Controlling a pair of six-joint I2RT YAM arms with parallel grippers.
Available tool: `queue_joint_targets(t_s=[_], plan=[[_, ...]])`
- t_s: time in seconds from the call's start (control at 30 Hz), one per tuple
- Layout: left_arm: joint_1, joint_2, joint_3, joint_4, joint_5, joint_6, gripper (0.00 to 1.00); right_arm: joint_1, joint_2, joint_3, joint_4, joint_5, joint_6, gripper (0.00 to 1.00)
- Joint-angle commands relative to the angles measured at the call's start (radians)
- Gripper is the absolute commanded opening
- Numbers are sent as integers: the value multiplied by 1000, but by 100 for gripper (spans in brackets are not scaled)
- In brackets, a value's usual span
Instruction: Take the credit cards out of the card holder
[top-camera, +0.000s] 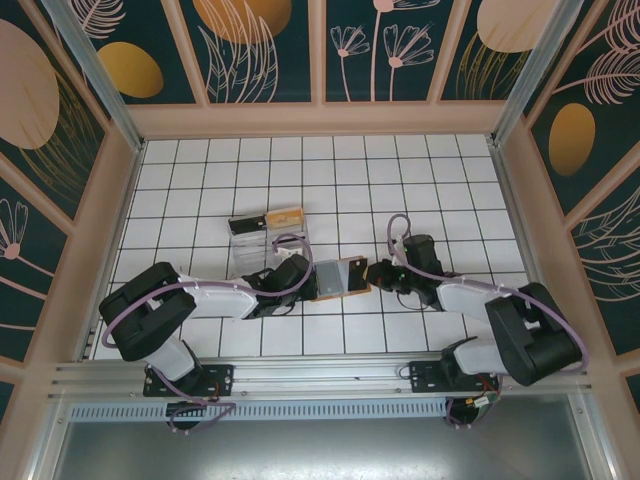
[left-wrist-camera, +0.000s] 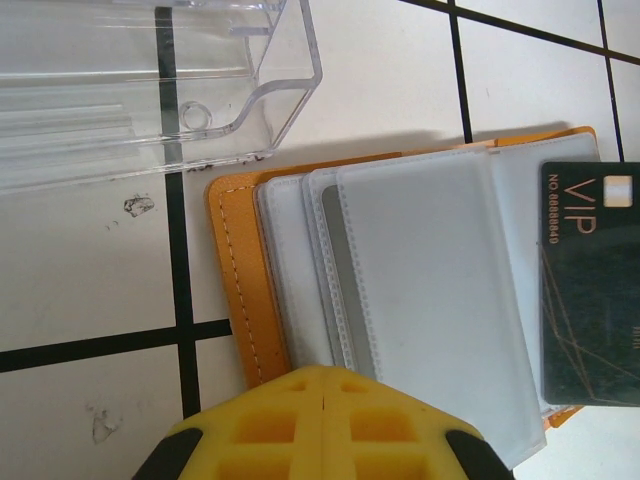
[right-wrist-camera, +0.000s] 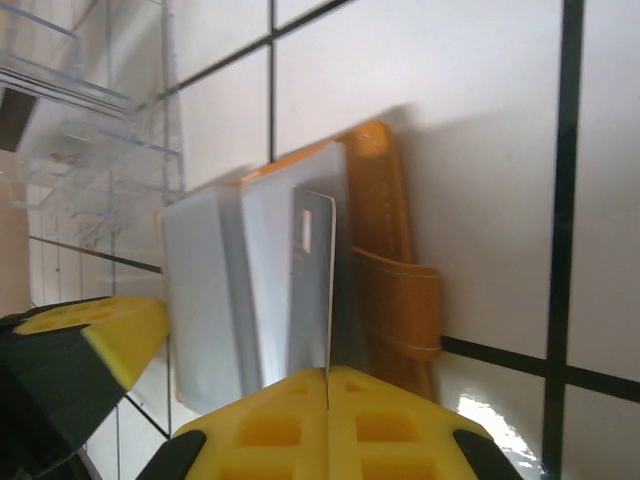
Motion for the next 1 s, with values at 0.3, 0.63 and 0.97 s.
queue_joint_targets(t_s=[0.3, 0.63, 0.97], plan=[[3, -219, 71, -168, -47, 28, 5, -1, -236, 105, -210, 41, -84, 0], [2, -644, -6, -370, -380, 8, 99, 247, -177, 394, -362, 303, -296, 0], [3, -991, -108, -572, -498, -44, 99, 371, 139, 797, -488, 415, -667, 0]])
